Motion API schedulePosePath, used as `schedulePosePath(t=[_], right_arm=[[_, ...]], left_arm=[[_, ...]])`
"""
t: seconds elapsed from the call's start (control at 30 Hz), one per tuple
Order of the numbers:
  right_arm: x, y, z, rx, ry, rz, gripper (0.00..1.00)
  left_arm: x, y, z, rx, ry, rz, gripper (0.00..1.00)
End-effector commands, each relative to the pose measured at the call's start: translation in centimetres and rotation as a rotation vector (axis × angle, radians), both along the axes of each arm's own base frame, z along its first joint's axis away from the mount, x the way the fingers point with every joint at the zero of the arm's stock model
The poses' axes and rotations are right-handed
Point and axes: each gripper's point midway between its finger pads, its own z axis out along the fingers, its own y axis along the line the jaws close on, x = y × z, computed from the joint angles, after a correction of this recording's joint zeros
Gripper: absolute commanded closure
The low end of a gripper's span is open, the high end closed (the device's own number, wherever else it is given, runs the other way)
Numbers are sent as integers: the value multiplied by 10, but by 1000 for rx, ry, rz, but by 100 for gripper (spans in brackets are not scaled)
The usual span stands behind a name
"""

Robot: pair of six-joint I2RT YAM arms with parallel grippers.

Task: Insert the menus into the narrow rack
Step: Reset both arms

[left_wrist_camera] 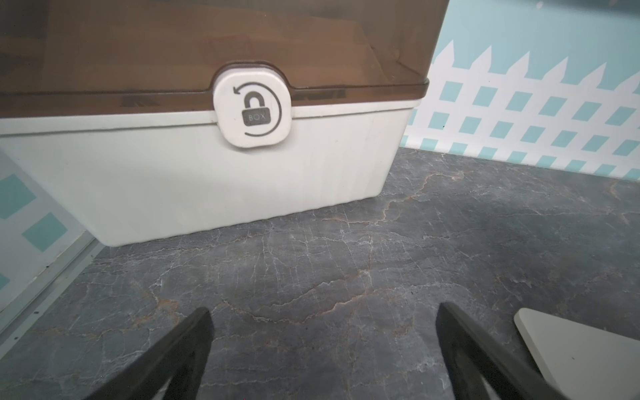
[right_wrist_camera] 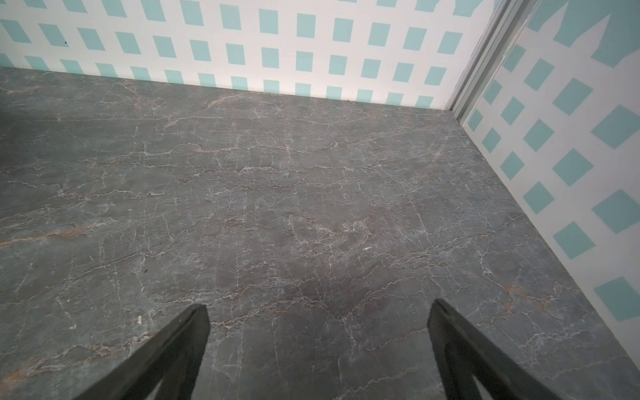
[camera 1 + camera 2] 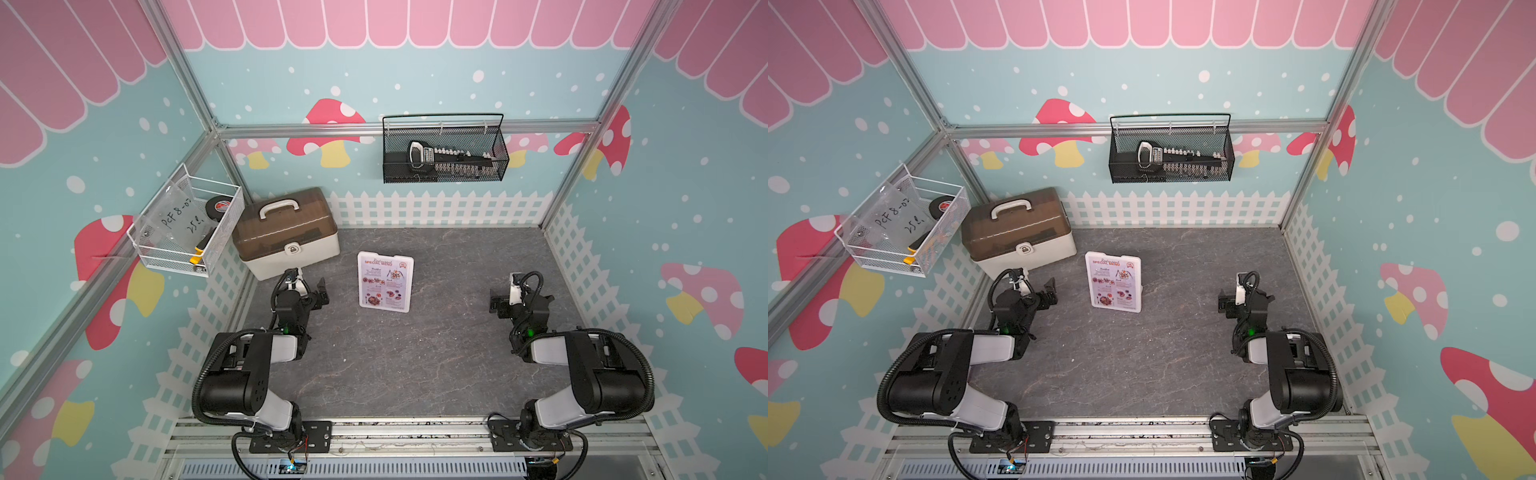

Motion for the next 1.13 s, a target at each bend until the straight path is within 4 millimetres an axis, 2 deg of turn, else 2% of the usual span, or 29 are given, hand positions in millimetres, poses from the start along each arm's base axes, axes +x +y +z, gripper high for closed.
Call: schedulePosePath(t=[0.0,1.1], right_arm=[[2,-2,4,-16,-15,2,0],[4,2,3,-31,-6,8,0]], left_arm=[[0,1,0,34,8,-1,1],[0,1,0,37,4,2,1]])
